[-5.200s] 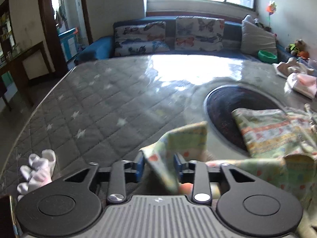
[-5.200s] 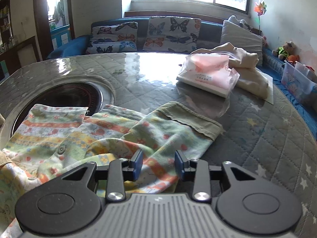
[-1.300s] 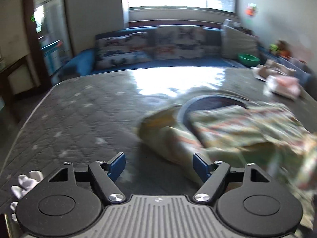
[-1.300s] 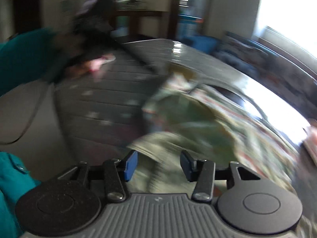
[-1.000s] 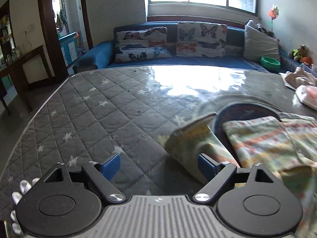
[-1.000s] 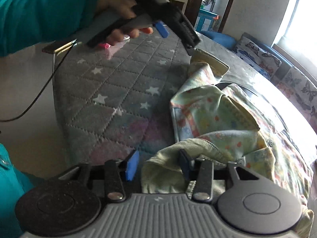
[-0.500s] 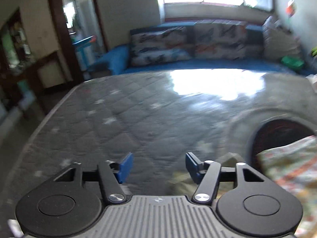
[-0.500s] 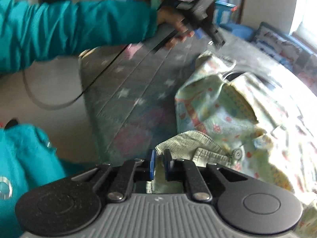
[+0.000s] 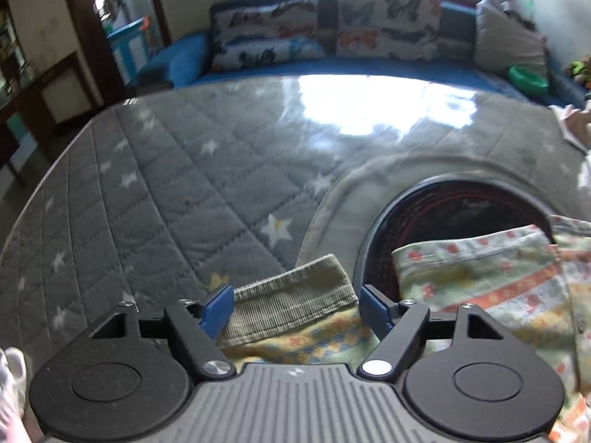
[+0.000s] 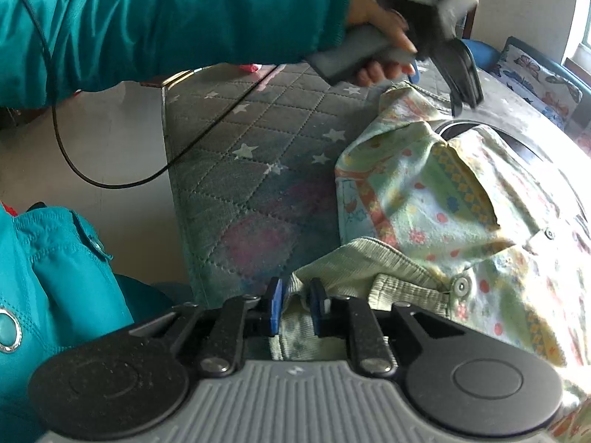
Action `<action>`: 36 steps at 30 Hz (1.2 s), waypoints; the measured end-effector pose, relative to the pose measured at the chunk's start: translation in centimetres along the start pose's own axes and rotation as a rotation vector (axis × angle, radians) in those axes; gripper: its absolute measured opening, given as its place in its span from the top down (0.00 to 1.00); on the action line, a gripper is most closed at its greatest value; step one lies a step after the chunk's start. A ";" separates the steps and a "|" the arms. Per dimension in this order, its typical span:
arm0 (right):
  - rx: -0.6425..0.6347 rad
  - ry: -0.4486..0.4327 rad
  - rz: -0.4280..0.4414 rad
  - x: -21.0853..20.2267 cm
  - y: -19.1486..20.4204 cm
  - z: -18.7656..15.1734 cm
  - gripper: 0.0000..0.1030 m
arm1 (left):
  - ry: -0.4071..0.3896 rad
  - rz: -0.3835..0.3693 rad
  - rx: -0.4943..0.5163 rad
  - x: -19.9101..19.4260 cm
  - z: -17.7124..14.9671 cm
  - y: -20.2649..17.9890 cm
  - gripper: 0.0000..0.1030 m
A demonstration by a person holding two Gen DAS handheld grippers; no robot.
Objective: Fold clothes
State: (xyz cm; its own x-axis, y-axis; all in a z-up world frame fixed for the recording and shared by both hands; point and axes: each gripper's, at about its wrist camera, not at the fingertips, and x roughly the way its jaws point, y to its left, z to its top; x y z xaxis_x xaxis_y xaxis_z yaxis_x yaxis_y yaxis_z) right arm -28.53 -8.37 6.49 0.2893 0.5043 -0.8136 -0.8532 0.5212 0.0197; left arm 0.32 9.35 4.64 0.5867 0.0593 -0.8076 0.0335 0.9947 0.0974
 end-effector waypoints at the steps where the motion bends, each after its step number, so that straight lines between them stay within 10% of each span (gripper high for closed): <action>1: -0.001 -0.001 0.000 0.0 0.0 0.0 0.85 | -0.002 0.011 0.003 0.2 -0.1 -0.2 0.25; 6: -0.010 -0.001 0.002 0.1 0.0 0.1 0.85 | 0.006 -0.065 -0.062 -0.7 0.6 0.0 0.28; 15: -0.015 -0.008 -0.008 0.2 0.2 0.0 0.82 | 0.011 0.060 0.002 0.3 0.8 -1.9 0.30; 22: -0.025 -0.011 -0.027 0.2 0.7 0.0 0.82 | -0.026 0.051 -0.020 -0.2 0.6 -0.6 0.71; 31: -0.035 -0.017 -0.054 -0.1 1.3 -0.3 0.84 | -0.181 -0.201 -0.282 -7.0 -2.1 10.2 0.87; 36: -0.055 -0.006 -0.038 -0.9 1.6 -0.8 0.84 | -0.310 -0.188 -0.327 -12.0 -6.4 16.9 0.87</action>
State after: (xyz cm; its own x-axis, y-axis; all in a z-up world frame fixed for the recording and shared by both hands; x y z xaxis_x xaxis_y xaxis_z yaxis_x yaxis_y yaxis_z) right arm -30.53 -8.55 6.80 0.3241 0.4893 -0.8096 -0.8642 0.5013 -0.0430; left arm -11.34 26.02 12.20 0.8100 -0.1019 -0.5774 -0.0650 0.9631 -0.2612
